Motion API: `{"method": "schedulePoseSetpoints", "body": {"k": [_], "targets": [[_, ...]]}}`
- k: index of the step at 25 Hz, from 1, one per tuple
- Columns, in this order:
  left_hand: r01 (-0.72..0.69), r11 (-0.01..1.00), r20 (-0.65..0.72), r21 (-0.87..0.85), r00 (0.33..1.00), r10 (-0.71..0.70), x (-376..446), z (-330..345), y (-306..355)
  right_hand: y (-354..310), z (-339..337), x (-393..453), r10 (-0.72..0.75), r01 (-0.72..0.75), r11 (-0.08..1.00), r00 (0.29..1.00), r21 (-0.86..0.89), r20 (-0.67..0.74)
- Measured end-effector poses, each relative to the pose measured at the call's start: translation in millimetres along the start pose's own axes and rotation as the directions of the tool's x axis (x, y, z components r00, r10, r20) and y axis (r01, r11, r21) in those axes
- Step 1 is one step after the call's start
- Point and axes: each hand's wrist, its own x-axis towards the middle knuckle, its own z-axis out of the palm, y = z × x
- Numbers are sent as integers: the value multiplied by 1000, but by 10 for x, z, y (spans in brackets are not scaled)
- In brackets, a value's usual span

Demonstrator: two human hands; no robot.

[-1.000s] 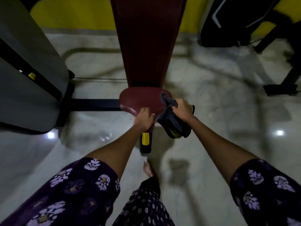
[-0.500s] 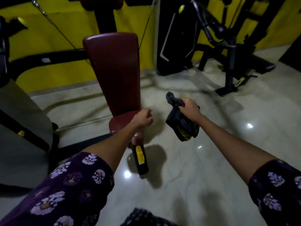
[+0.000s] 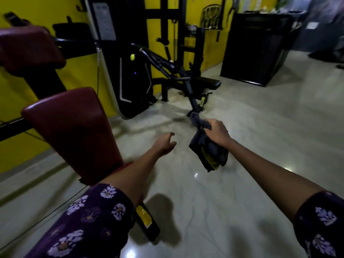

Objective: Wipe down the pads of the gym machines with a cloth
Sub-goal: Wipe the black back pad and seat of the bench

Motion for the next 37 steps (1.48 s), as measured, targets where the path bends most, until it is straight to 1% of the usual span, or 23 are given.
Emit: {"method": "schedulePoseSetpoints", "body": {"k": [3, 6, 13, 15, 17, 19, 23, 27, 30, 32, 35, 37], "targets": [[-106, 994, 28, -11, 994, 106, 151, 71, 409, 234, -340, -66, 54, -54, 998, 997, -7, -48], [-165, 986, 41, -4, 985, 165, 308, 128, 740, 443, -632, -74, 53, -55, 998, 994, -19, -93], [-248, 968, -14, 40, 968, 249, 902, 82, 1549, 991, -1263, 350, 34, -34, 999, 987, 2, -157], [-254, 967, -39, 37, 966, 255, 1076, 45, 1736, 1106, -1397, 534, 21, -21, 1000, 986, 7, -163], [-225, 974, -74, 11, 971, 225, 1273, 51, 1888, 1236, -1503, 741, 10, -9, 1000, 986, 2, -165], [-196, 980, -89, -23, 977, 193, 1454, 88, 1991, 1354, -1548, 940, -4, 1, 1000, 988, -13, -157], [-183, 982, -103, -35, 978, 179, 1894, 161, 2110, 1609, -1522, 1397, -14, 14, 1000, 989, 4, -144], [-149, 987, -102, -61, 985, 143, 2663, 225, 2181, 1905, -1491, 2069, -22, 25, 1000, 992, 19, -125], [-162, 984, -117, -73, 981, 153, 3372, 252, 2242, 2133, -1526, 2678, -38, 43, 999, 989, 31, -142], [-176, 981, -131, -79, 978, 165, 3897, 247, 2292, 2301, -1551, 3172, -32, 35, 999, 989, 19, -141], [-182, 981, -106, -62, 979, 175, 4650, 164, 2357, 2482, -1621, 3907, -5, 8, 1000, 991, 22, -131], [-174, 982, -108, -77, 980, 166, 5132, 95, 2388, 2578, -1645, 4351, 0, 5, 999, 989, 33, -150]]}}
